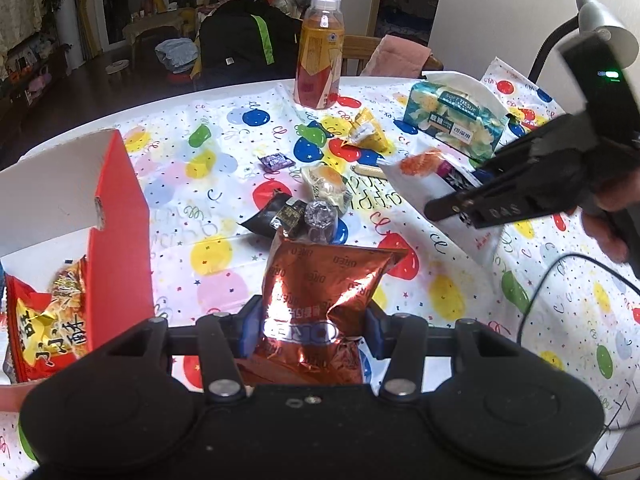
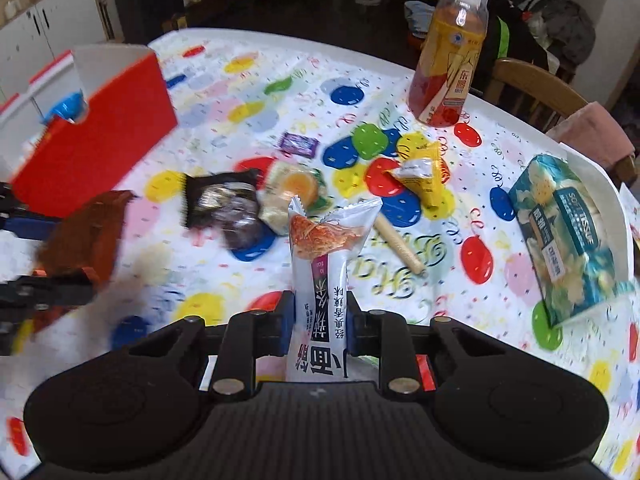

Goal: Organize snacks
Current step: 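Lift and carry the Oreo bag and noodle packet with both tools toward the white box, then release the Oreo bag into the box with the left tool while the right drops the noodle packet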

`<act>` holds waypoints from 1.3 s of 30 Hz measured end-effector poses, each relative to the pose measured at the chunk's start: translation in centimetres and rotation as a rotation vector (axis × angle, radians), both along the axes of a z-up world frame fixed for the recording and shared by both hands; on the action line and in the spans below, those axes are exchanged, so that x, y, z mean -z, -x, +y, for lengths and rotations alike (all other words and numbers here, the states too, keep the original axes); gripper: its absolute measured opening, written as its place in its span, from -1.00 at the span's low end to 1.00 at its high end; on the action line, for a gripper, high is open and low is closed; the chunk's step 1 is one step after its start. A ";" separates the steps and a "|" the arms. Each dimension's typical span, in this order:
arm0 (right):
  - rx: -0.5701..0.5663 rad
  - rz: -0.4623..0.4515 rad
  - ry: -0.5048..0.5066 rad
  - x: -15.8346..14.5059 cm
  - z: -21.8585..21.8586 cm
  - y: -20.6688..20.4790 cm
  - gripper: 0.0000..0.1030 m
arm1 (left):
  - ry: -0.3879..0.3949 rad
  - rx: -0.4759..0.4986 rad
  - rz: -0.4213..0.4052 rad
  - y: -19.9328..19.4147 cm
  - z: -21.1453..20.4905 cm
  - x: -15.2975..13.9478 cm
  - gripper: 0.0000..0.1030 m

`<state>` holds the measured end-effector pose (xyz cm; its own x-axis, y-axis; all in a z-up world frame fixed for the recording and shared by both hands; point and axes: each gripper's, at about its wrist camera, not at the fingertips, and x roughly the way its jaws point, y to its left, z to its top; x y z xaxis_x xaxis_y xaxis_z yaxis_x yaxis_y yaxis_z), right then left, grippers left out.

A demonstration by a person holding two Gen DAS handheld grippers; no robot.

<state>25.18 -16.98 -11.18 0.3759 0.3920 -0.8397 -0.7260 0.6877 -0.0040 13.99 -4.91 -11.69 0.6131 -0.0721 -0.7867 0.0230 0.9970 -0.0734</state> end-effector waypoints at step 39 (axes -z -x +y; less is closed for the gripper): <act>0.025 -0.048 -0.172 -11.5 19.2 11.3 -0.54 | 0.092 -0.140 -0.139 4.0 17.9 -9.8 -0.06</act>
<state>13.93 2.24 0.36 0.4250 0.5185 -0.7420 -0.7107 0.6988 0.0812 10.02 13.02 -1.89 0.7241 -0.0467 -0.6881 -0.0987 0.9804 -0.1703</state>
